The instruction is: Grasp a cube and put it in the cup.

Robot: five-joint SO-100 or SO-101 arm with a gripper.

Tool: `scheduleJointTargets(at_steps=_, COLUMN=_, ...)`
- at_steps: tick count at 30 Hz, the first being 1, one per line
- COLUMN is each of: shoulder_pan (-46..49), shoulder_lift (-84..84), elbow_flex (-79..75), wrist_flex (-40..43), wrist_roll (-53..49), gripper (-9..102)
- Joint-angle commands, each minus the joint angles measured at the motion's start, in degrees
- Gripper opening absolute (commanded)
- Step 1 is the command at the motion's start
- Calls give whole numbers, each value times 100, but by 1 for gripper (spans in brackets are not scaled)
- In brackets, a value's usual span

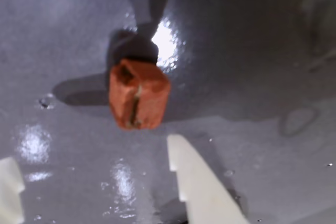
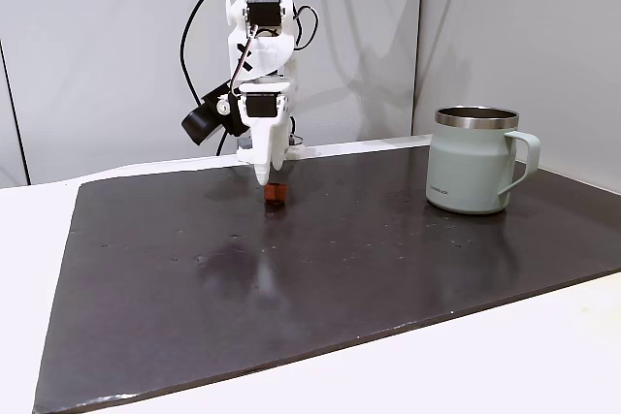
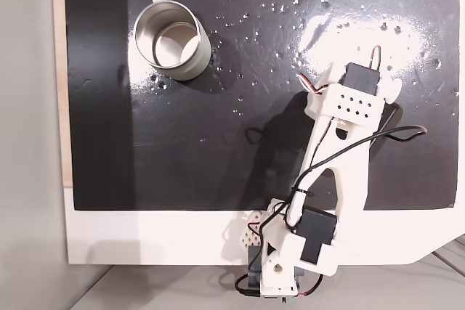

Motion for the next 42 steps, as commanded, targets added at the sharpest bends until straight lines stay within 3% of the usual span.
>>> scheduleJointTargets(at_steps=1, shoulder_pan=-62, shoulder_lift=-9, elbow_flex=9, wrist_flex=-158, wrist_roll=-53, gripper=31)
scheduleJointTargets(at_steps=14, shoulder_pan=-290, shoulder_lift=53, elbow_flex=694, wrist_flex=-615, wrist_roll=-229, gripper=31)
scheduleJointTargets(at_steps=34, shoulder_pan=-88, shoulder_lift=-132, elbow_flex=914, wrist_flex=-677, wrist_roll=-475, gripper=29)
scheduleJointTargets(at_steps=42, shoulder_pan=-62, shoulder_lift=-132, elbow_flex=914, wrist_flex=-703, wrist_roll=-457, gripper=19)
